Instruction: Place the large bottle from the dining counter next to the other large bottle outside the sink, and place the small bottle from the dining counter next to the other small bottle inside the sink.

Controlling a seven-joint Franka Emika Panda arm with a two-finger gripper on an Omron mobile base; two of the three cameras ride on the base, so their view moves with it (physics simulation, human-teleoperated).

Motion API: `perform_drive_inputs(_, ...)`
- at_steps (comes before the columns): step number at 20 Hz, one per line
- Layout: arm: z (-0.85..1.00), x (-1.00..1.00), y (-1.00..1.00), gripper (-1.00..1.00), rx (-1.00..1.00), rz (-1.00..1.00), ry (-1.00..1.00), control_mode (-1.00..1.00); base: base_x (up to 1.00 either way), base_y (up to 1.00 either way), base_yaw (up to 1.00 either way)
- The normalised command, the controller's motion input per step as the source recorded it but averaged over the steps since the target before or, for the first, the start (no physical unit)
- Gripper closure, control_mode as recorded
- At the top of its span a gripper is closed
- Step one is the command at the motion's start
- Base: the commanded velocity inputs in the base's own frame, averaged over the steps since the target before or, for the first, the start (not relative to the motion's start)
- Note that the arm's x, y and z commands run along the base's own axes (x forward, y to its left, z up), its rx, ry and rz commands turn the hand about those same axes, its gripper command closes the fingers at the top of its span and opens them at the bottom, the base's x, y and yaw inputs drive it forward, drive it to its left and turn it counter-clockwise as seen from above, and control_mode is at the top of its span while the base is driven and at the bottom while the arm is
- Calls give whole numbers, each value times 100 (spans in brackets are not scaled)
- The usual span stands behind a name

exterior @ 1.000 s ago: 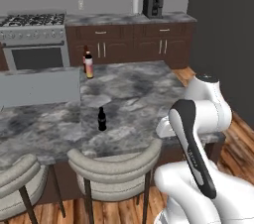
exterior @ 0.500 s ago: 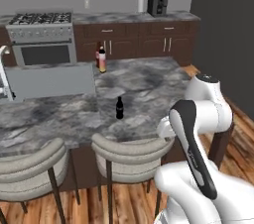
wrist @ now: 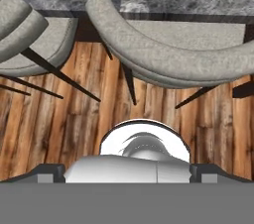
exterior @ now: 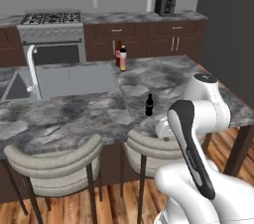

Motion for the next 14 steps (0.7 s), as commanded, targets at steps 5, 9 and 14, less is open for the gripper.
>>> perform_drive_inputs(5,0,0,0,-100,0,0,0,100,25,4,0)
perform_drive_inputs(9,0,0,0,-100,0,0,0,100,47,11,0)
perform_drive_inputs(14,0,0,0,-100,0,0,0,100,56,22,-2)
